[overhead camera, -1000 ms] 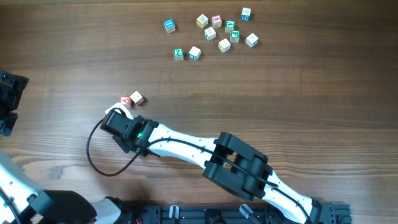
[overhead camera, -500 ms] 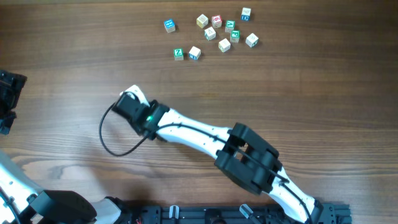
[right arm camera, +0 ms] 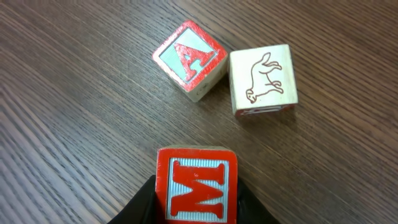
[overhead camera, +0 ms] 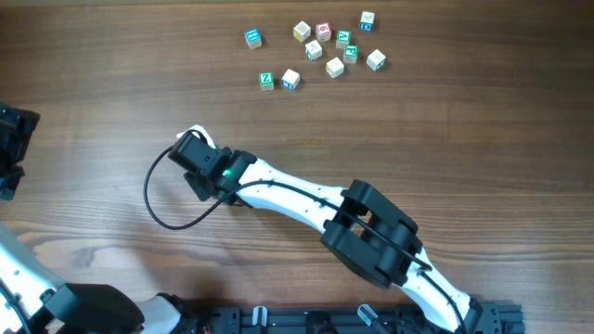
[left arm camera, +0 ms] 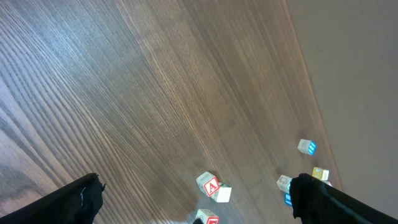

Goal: Form a circle

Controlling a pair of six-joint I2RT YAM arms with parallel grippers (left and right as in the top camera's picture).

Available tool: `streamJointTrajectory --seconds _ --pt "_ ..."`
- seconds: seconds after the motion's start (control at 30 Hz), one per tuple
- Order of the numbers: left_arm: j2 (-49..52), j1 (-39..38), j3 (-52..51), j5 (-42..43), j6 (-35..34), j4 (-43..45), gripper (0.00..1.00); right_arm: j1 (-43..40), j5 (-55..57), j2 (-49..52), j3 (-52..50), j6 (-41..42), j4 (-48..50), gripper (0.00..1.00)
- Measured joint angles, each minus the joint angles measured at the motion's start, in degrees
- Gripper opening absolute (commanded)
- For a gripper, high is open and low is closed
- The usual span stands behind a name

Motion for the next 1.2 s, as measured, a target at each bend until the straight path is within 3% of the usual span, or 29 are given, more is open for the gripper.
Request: streamJointTrajectory --seconds 0.57,0.83,1.2 --pt "0.0 0.0 0.0 0.0 0.0 -0.2 1.00 0.0 1.4 2.2 -0.2 4.6 1.2 0.14" --pt "0.0 0.0 0.0 0.0 0.0 -0.2 1.00 1.0 1.4 2.2 -0.2 4.8 1.8 0.39" --pt "0.0 0.0 0.0 0.0 0.0 -0.2 1.00 1.0 1.4 2.2 -0.2 5.1 1.6 0.60"
